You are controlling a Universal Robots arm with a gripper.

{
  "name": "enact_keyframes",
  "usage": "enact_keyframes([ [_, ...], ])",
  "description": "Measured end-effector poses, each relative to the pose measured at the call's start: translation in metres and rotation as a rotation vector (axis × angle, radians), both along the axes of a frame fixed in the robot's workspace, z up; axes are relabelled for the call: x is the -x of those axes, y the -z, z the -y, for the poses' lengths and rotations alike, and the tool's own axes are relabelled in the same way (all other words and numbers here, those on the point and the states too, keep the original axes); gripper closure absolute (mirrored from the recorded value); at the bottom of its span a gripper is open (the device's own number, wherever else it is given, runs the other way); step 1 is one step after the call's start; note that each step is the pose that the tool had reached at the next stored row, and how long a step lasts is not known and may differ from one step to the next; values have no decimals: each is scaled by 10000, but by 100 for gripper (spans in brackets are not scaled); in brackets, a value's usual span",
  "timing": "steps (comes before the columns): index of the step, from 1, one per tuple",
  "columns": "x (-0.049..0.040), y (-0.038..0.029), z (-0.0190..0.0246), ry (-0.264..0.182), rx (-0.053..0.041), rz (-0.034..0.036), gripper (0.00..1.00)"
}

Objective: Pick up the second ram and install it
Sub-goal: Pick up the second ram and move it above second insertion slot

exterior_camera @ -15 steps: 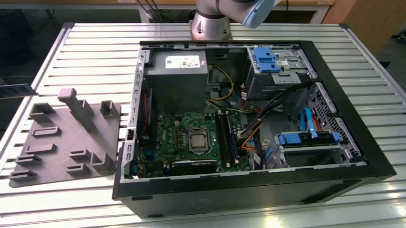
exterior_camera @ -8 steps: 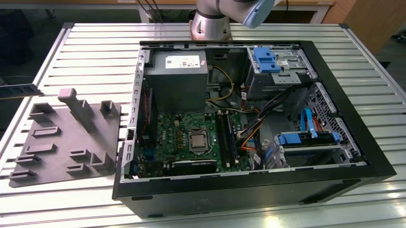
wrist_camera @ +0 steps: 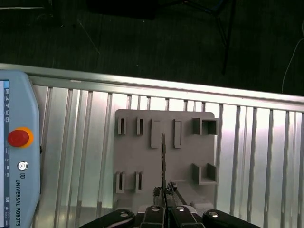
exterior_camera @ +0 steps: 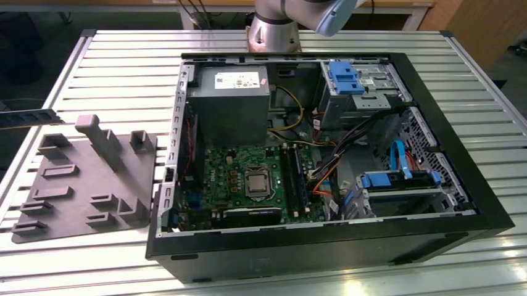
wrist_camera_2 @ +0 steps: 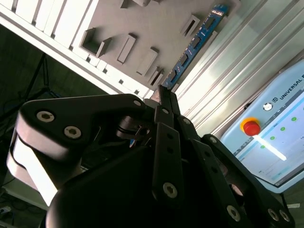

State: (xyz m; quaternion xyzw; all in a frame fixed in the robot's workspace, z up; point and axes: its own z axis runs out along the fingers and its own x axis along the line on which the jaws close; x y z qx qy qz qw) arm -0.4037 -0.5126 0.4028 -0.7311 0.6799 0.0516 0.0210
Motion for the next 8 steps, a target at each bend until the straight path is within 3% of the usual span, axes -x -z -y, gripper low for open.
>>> enact_keyframes([
  [8,-58,0,0,1,-1,0,89],
])
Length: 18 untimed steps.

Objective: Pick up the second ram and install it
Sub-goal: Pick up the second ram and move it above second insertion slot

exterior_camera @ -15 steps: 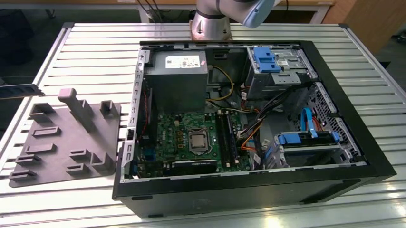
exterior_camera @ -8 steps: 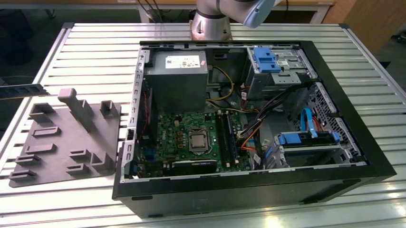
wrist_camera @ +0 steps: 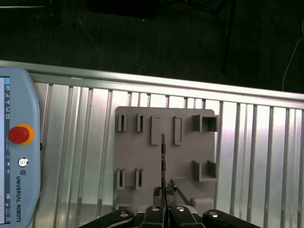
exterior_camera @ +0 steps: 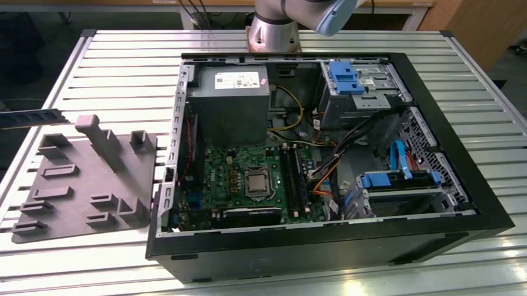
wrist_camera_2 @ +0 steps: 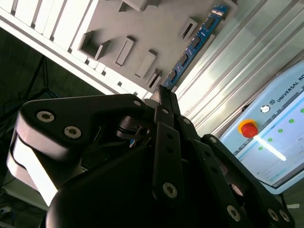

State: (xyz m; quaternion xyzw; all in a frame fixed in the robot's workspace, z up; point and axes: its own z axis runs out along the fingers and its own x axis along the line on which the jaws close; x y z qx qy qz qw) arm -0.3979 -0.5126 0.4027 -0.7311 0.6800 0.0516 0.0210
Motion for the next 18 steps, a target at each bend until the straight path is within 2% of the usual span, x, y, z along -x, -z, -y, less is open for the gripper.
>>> enact_keyframes([
  [18,-83,0,0,0,1,0,89],
])
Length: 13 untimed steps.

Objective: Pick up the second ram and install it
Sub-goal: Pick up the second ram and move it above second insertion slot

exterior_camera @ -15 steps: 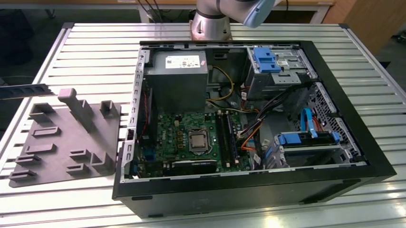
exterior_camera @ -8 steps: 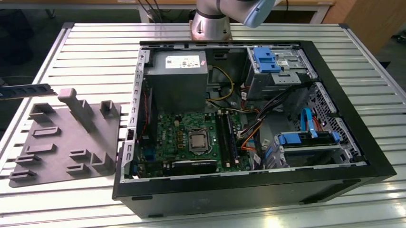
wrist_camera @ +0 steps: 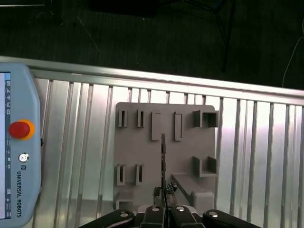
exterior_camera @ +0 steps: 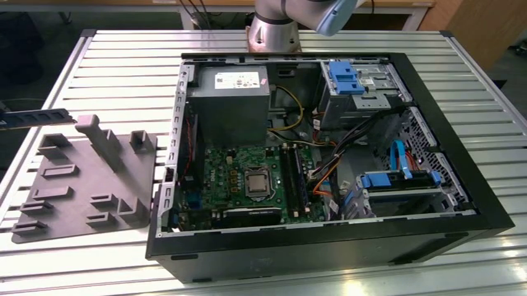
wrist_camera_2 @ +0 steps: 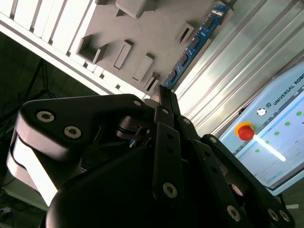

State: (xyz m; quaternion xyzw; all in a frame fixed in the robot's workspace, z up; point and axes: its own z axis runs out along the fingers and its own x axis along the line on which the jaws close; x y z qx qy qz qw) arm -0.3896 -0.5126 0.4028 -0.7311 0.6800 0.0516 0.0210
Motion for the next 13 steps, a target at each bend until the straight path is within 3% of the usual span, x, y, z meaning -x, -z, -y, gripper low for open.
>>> enact_keyframes([
  [13,-35,-1,0,-1,1,-1,89],
])
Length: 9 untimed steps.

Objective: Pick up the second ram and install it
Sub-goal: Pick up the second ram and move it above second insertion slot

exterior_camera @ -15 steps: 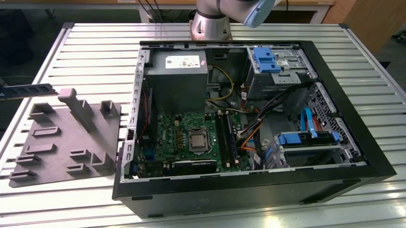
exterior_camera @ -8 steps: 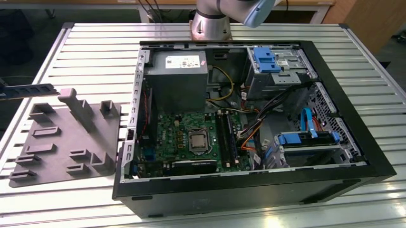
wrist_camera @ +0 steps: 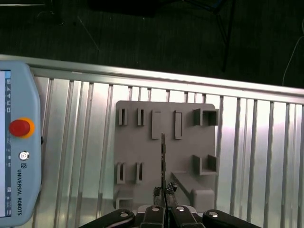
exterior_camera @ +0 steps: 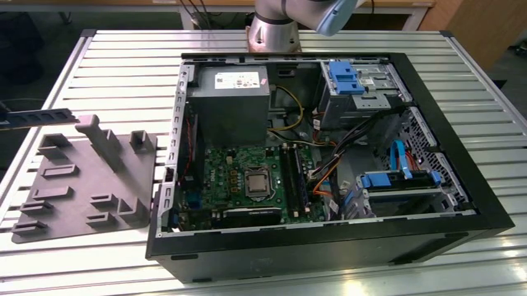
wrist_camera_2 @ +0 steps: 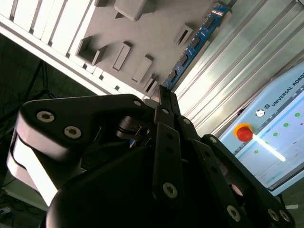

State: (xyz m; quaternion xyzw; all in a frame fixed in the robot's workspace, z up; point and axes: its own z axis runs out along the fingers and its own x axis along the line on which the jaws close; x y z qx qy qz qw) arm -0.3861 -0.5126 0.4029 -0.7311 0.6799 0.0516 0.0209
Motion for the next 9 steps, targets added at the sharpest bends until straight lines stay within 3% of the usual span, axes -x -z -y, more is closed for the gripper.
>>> enact_keyframes([
  [9,-48,1,0,0,-1,1,89],
])
